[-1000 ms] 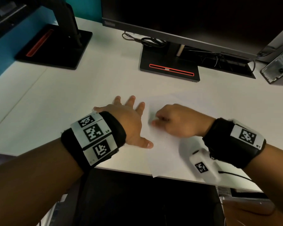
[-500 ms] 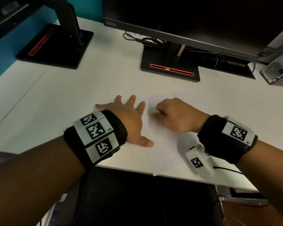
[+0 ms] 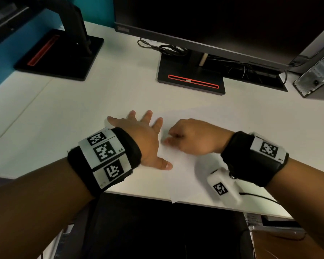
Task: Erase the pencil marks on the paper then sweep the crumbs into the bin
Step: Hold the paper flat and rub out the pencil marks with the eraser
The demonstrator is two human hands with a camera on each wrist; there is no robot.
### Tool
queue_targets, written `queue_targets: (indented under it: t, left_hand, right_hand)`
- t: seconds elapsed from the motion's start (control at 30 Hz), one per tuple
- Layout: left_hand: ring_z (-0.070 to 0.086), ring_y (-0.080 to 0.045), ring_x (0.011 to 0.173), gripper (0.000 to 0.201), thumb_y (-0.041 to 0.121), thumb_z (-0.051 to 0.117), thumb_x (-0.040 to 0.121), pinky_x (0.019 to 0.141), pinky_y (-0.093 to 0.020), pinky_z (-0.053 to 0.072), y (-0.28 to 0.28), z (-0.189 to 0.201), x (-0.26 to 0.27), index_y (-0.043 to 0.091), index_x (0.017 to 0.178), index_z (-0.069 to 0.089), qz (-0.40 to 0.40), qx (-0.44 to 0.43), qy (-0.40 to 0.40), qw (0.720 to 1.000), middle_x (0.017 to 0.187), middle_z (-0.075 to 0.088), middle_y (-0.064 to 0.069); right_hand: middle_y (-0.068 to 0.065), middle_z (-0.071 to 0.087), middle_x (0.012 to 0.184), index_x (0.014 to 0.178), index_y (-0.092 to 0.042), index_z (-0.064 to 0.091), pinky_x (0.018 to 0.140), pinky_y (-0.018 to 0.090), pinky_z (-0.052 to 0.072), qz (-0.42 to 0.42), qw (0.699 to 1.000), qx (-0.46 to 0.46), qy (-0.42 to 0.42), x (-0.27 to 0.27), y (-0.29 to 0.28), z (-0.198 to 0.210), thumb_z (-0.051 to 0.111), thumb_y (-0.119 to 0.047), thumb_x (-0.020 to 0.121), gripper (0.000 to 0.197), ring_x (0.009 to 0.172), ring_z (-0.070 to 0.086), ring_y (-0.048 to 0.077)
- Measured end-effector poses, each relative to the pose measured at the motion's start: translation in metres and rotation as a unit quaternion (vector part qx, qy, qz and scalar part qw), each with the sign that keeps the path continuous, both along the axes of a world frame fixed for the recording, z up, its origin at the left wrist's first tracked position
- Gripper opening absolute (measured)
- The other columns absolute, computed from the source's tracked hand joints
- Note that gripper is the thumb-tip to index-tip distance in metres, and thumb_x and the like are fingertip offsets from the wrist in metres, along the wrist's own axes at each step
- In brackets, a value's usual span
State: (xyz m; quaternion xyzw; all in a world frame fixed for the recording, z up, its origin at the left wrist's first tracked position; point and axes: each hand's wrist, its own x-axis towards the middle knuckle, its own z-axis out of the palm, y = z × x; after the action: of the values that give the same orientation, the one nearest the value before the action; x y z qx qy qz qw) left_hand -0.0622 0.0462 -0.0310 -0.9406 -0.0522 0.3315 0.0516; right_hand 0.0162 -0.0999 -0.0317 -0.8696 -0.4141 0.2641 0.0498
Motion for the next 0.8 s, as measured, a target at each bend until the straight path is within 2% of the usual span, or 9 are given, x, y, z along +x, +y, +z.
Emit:
queue_targets:
  t: [0.13,0.2,0.3,0.47,0.53,0.63,0.73,0.8]
  left_hand:
    - [-0.007,-0.039,0.154,0.128,0.100,0.035,0.066,0.113,-0.074,0.014,0.000,0.001,0.000,0.032,0.156,-0.025,-0.011,0.010,0.000,1.000,0.166,-0.026,0.001]
    - [-0.006,-0.040,0.154,0.127,0.101,0.034,0.066,0.115,-0.073,0.011,0.001,-0.001,0.000,0.032,0.156,-0.024,-0.013,0.012,-0.005,1.000,0.166,-0.025,0.000]
    - [-0.004,-0.041,0.154,0.128,0.102,0.032,0.065,0.115,-0.072,0.008,0.002,-0.003,0.001,0.032,0.156,-0.024,-0.022,0.015,-0.010,1.000,0.166,-0.024,-0.001]
    - [-0.006,-0.041,0.154,0.128,0.103,0.029,0.063,0.117,-0.070,0.004,0.004,-0.004,0.001,0.032,0.156,-0.025,-0.025,0.015,-0.004,1.000,0.166,-0.025,-0.001]
    - [-0.009,-0.041,0.153,0.128,0.103,0.028,0.064,0.118,-0.069,0.000,0.005,-0.005,0.001,0.031,0.155,-0.027,-0.024,0.013,-0.002,1.000,0.165,-0.027,-0.001]
    - [-0.012,-0.040,0.153,0.131,0.103,0.028,0.064,0.119,-0.066,-0.004,0.006,-0.006,0.000,0.026,0.154,-0.029,-0.022,0.011,-0.001,1.000,0.164,-0.030,-0.001]
    - [-0.013,-0.039,0.153,0.134,0.103,0.027,0.065,0.119,-0.066,-0.006,0.006,-0.005,-0.001,0.019,0.155,-0.028,-0.022,0.015,-0.001,1.000,0.165,-0.029,0.000]
    - [-0.013,-0.038,0.153,0.135,0.103,0.026,0.065,0.118,-0.066,-0.007,0.006,-0.004,-0.001,0.017,0.155,-0.027,-0.022,0.016,0.001,1.000,0.165,-0.028,0.000]
  right_hand:
    - [0.001,0.051,0.064,0.061,-0.014,0.047,0.053,0.026,0.030,-0.074,0.995,0.025,-0.055,0.023,-0.002,0.002,0.045,-0.036,0.103,0.048,0.058,0.047,0.014]
    - [0.000,0.052,0.065,0.062,-0.016,0.047,0.053,0.024,0.030,-0.037,0.997,0.028,-0.067,0.015,0.000,-0.002,0.044,-0.036,0.104,0.046,0.060,0.048,0.015]
    - [-0.001,0.051,0.064,0.064,-0.017,0.047,0.055,0.025,0.032,0.015,1.000,0.006,-0.015,0.000,0.000,-0.003,0.044,-0.038,0.104,0.045,0.059,0.048,0.014]
    - [0.000,0.050,0.065,0.064,-0.014,0.048,0.057,0.028,0.032,-0.033,0.997,0.024,-0.061,0.020,-0.001,0.001,0.043,-0.036,0.105,0.047,0.062,0.048,0.016]
    - [-0.001,0.050,0.065,0.064,-0.015,0.047,0.060,0.030,0.033,0.000,0.998,0.028,-0.053,0.012,0.002,-0.002,0.043,-0.037,0.104,0.045,0.060,0.047,0.014]
    - [-0.001,0.051,0.064,0.065,-0.016,0.048,0.058,0.028,0.035,0.025,1.000,0.006,-0.008,0.004,0.006,-0.003,0.045,-0.039,0.104,0.045,0.059,0.047,0.014]
    - [-0.001,0.049,0.065,0.063,-0.017,0.047,0.056,0.026,0.032,-0.012,0.999,0.016,-0.048,0.022,0.008,0.001,0.044,-0.038,0.104,0.047,0.063,0.047,0.016]
    - [0.000,0.049,0.065,0.063,-0.016,0.046,0.057,0.029,0.032,-0.009,0.998,0.026,-0.060,0.023,0.010,0.000,0.044,-0.037,0.105,0.046,0.064,0.048,0.018]
